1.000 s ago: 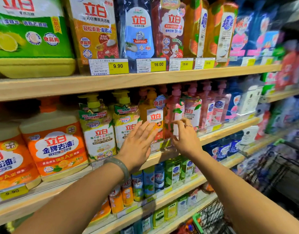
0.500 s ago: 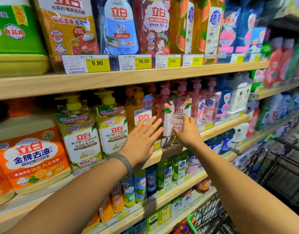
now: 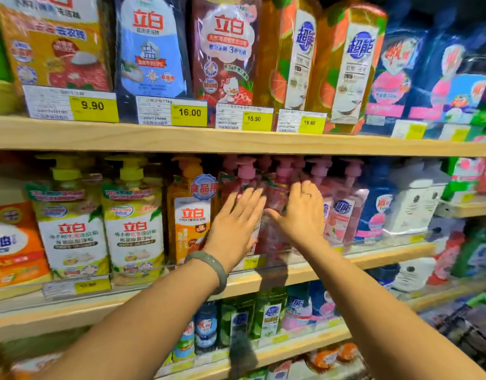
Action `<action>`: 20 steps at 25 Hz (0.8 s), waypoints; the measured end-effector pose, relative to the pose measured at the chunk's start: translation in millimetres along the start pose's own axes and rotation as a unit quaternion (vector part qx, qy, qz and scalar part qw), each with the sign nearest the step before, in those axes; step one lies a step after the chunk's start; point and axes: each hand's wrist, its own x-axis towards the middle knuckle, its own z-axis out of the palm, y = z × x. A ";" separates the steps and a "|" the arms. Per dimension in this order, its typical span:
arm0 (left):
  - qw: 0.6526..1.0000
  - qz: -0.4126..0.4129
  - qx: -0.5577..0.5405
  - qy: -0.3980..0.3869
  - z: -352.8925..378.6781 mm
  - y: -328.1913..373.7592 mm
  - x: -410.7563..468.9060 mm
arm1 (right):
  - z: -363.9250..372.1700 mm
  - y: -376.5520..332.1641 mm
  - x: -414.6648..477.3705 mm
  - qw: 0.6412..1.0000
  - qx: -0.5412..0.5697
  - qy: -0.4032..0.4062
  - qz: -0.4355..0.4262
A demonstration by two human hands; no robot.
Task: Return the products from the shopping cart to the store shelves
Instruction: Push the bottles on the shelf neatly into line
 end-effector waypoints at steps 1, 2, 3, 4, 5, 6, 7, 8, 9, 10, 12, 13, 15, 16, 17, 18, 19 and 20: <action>1.000 -0.009 0.002 -0.002 2.0 2.4 1.0 | 3.5 1.0 4.0 1.000 0.007 0.002 -0.013; 1.000 -0.011 0.005 0.006 5.0 4.1 0.8 | 6.9 3.2 6.3 1.000 0.014 0.002 -0.025; 1.000 -0.003 0.004 0.014 8.1 3.8 0.4 | 8.7 5.8 7.5 0.999 0.016 0.003 -0.036; 1.000 0.006 0.001 0.019 9.9 1.9 0.0 | 12.4 10.1 8.4 0.999 0.012 0.008 -0.049; 1.000 0.014 -0.003 0.024 12.2 -0.9 -0.8 | 15.1 14.5 8.6 0.998 0.006 0.013 -0.063; 0.999 0.018 -0.004 0.027 14.3 -4.8 -1.8 | 18.0 19.3 9.3 0.997 0.004 0.020 -0.077; 0.999 0.020 -0.006 0.026 15.2 -8.9 -3.0 | 19.4 23.5 10.4 0.996 0.010 0.023 -0.086; 0.999 0.022 -0.007 0.023 16.2 -13.3 -4.7 | 20.4 26.9 11.7 0.995 0.023 0.029 -0.094; 0.999 0.025 -0.004 0.020 17.3 -17.2 -6.6 | 19.3 29.1 12.8 0.994 0.039 0.029 -0.098; 0.999 0.028 0.000 0.019 19.1 -20.2 -8.3 | 18.5 31.6 14.2 0.993 0.054 0.024 -0.103; 0.999 0.032 0.008 0.014 21.1 -24.1 -11.5 | 13.0 35.6 15.8 0.991 0.079 -0.009 -0.111; 0.999 0.033 0.012 0.013 21.1 -24.8 -12.1 | 8.8 38.2 16.9 0.989 0.091 -0.022 -0.117; 0.999 0.033 0.014 0.015 19.6 -24.5 -12.8 | 1.1 45.8 21.1 0.985 0.111 -0.035 -0.129; 0.999 0.033 0.016 0.017 18.3 -25.3 -12.9 | -0.8 49.7 23.9 0.983 0.115 -0.040 -0.137; 0.999 0.032 0.018 0.018 17.0 -26.3 -13.0 | -4.3 53.0 25.6 0.982 0.118 -0.044 -0.144; 0.999 0.032 0.019 0.020 15.6 -27.7 -12.9 | -3.6 57.7 27.9 0.980 0.124 -0.054 -0.146; 0.999 0.032 0.019 0.020 14.0 -28.9 -13.2 | -3.3 61.5 29.4 0.978 0.129 -0.068 -0.150; 0.999 0.031 0.019 0.020 11.7 -29.6 -13.6 | -1.3 65.4 31.6 0.975 0.135 -0.086 -0.153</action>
